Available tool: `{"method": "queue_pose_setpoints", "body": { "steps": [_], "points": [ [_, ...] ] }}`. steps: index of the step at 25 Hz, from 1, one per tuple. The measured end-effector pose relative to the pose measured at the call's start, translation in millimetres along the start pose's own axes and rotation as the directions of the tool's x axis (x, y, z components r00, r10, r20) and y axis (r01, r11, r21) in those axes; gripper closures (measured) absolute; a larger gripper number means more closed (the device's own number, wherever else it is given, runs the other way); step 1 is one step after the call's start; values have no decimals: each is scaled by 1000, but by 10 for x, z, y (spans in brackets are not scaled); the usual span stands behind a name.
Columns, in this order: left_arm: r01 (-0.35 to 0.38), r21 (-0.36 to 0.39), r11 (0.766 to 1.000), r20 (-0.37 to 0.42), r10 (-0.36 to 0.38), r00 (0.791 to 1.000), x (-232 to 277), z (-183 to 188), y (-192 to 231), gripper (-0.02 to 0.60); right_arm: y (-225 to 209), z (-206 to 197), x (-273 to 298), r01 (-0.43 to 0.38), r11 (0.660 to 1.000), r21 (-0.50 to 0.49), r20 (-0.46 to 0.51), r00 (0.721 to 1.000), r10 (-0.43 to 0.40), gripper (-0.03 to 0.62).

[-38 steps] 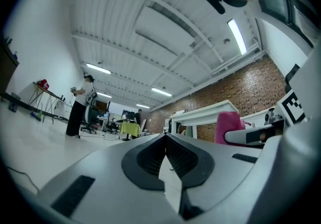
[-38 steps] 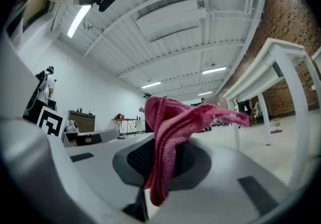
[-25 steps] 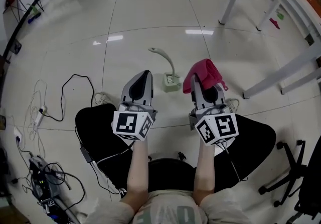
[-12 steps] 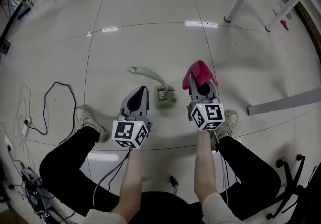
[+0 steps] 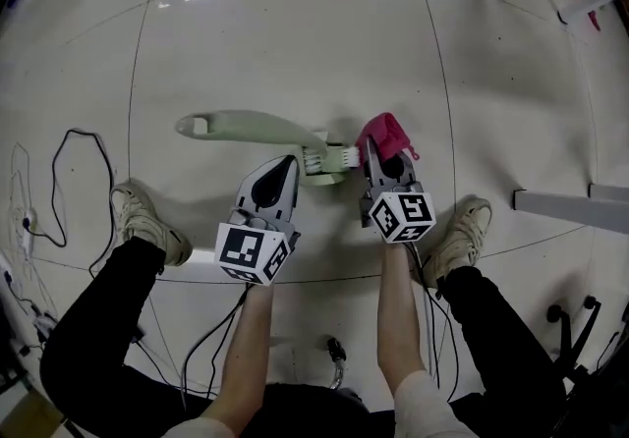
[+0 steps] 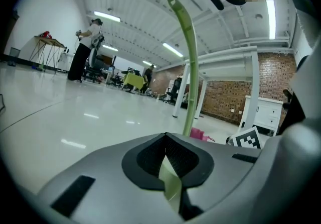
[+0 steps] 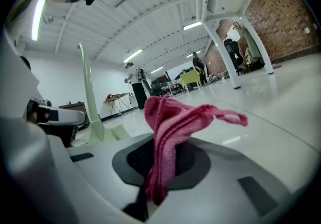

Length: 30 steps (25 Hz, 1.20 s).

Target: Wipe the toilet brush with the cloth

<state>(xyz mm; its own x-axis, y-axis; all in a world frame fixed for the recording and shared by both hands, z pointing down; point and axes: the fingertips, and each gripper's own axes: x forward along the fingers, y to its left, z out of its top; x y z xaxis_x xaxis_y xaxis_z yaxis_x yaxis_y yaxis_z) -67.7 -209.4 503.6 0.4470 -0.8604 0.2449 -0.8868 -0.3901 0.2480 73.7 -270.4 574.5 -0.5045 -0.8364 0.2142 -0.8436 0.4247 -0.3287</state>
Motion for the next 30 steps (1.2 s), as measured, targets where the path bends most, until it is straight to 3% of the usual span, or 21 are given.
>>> {"method": "queue_pose_setpoints", "body": {
  "steps": [2, 9, 14, 19, 23, 25, 30],
  "points": [
    [0, -13, 1000, -13, 0, 1000, 11, -85, 7, 577, 78, -76, -20, -20, 1000, 22, -10, 1000, 20, 562],
    [35, -16, 999, -65, -36, 997, 62, -247, -97, 577, 106, -244, -473, 51, 994, 93, -27, 998, -48, 562],
    [2, -35, 999, -19, -3, 1000, -90, -150, -104, 577, 399, -190, -827, 51, 997, 59, -23, 999, -50, 562],
    [-54, -49, 997, 24, 55, 998, -393, 2, 25, 577, 1292, -300, -864, -96, 995, -33, -44, 995, 94, 562],
    [-94, -64, 994, 18, 95, 995, -525, -18, 224, 577, 1945, -602, -645, -267, 953, -143, -155, 957, 245, 562],
    [-105, -63, 993, 14, 106, 994, -537, -40, 289, 577, 1951, -663, -561, -269, 951, -154, -166, 956, 243, 562],
    [-97, -52, 994, 6, 97, 995, -489, -80, 290, 577, 1385, -599, -616, -140, 980, -138, -138, 983, 121, 562]
  ]
}}
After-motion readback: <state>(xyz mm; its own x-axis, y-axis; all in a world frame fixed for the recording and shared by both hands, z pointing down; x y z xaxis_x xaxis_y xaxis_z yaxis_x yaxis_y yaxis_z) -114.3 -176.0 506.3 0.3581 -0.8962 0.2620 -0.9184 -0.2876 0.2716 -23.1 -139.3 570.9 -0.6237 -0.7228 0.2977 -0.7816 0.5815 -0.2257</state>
